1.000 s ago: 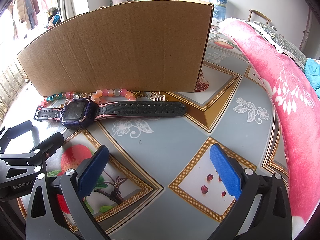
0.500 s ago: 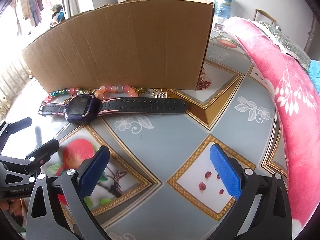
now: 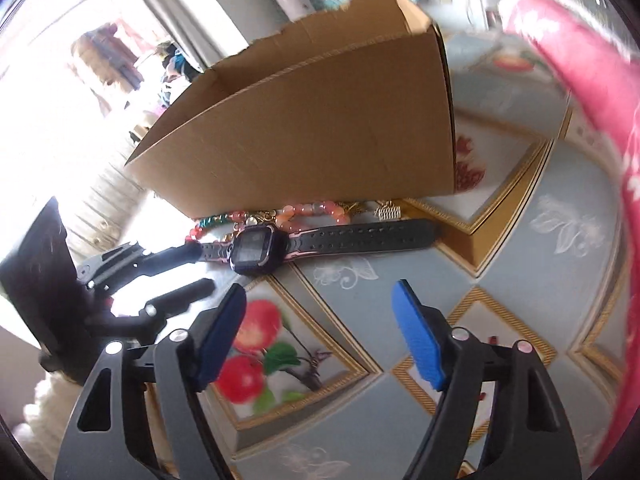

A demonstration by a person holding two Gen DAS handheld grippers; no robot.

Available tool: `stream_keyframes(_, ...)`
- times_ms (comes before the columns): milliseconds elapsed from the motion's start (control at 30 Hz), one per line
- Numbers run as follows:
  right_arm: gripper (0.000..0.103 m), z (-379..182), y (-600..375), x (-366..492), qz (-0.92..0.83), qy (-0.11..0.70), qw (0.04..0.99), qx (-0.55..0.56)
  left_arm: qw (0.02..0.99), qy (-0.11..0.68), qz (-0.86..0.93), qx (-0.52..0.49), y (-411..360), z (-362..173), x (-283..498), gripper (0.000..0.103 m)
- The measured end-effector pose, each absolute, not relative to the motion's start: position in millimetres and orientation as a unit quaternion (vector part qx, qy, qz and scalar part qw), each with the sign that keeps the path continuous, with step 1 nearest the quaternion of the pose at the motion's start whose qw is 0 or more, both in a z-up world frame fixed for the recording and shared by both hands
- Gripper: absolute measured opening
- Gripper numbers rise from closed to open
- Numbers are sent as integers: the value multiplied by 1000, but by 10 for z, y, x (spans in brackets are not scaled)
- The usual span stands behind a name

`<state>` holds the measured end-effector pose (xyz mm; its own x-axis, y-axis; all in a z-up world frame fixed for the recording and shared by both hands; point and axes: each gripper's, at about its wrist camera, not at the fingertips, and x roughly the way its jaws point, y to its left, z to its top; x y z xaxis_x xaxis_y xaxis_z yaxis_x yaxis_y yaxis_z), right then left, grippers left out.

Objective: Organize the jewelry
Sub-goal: 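Move the left tool down toward the purple smartwatch face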

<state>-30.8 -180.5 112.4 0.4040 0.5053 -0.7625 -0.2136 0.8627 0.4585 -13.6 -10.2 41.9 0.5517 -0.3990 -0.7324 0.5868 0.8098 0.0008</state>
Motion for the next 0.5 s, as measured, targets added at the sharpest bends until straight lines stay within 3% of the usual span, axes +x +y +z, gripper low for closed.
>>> stream_keyframes(100, 72, 1057, -1821, -244, 231, 508, 808, 190, 856, 395, -299, 148, -228, 372, 36, 51)
stream_keyframes(500, 72, 918, -1739, -343, 275, 522, 775, 228, 822, 394, -321, 257, -498, 147, 206, 48)
